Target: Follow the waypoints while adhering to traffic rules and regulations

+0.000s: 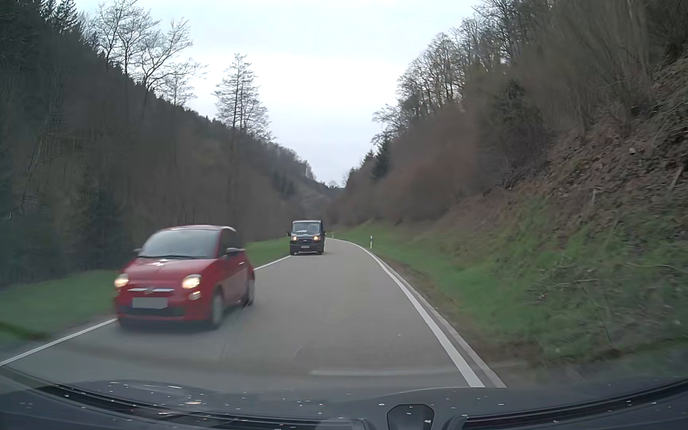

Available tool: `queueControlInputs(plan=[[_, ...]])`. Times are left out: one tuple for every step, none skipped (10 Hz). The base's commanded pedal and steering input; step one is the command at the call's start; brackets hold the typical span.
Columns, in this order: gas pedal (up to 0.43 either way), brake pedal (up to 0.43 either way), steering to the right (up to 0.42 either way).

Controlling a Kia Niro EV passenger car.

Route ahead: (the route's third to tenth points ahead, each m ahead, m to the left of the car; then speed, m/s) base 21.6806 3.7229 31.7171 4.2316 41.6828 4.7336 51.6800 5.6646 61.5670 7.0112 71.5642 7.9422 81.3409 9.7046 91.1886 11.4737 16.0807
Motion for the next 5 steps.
queueControlInputs(plan=[[0.0,0.0,-0.01],[0.0,0.0,-0.011],[0.0,0.0,-0.011],[0.079,0.0,-0.011],[0.11,0.0,-0.012]])
